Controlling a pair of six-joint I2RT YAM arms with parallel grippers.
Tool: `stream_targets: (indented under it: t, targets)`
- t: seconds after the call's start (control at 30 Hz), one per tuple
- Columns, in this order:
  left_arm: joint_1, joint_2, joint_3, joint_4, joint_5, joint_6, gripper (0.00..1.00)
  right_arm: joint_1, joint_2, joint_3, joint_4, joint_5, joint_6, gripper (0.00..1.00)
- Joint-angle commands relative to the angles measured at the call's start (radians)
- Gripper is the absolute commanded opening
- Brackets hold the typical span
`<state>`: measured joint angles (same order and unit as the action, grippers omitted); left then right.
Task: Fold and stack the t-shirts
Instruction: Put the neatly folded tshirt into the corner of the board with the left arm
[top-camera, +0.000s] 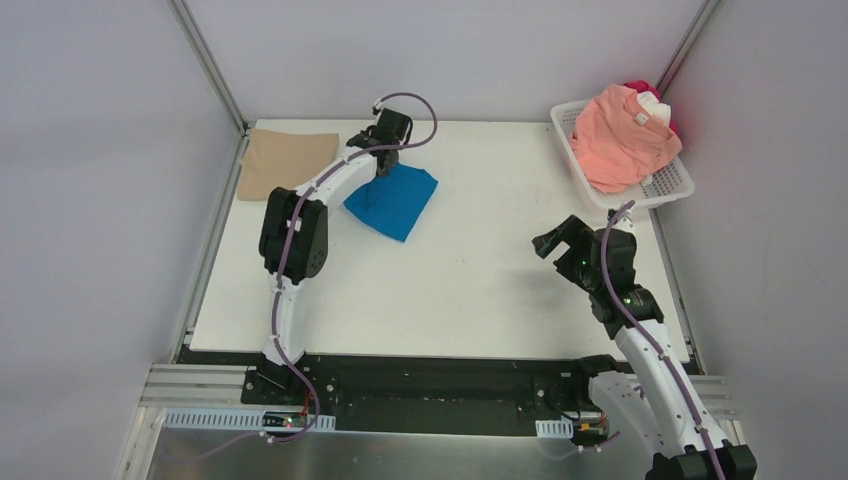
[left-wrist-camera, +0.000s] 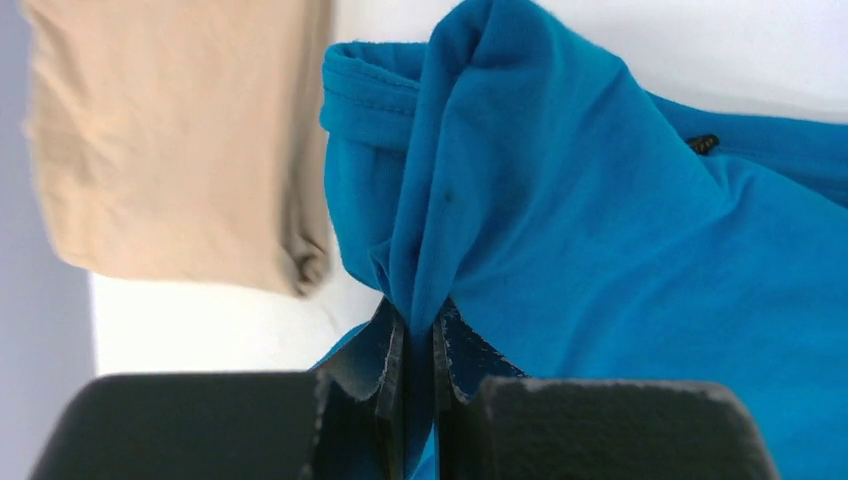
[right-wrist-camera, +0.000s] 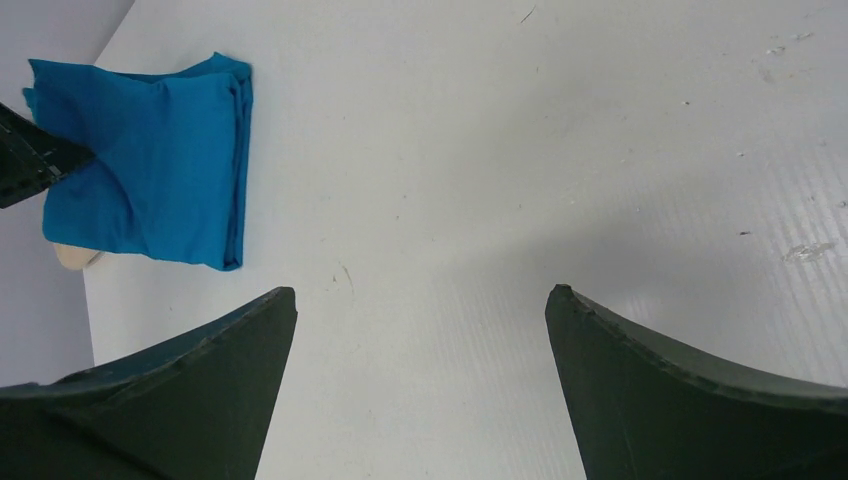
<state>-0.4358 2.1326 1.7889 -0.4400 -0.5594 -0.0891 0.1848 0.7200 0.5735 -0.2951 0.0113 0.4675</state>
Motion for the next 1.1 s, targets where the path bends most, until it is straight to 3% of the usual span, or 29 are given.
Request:
stream_targets:
  t: [0.0,0.47,1.07]
  targets:
    - [0.057,0.051,0.157,-0.006,-0.109,0.216,0.00,-0.004,-0.006,-0.014,0.042,0.056,-0.025,0.99]
    - [0.183,0.149,0.526,0.000,-0.128,0.499,0.00,-0.005,0.015,-0.024,0.072,0.066,-0.035,0.99]
    - [0.198,-0.068,0.449,-0.002,-0.016,0.477,0.00,-0.004,0.028,-0.031,0.074,0.080,-0.027,0.99]
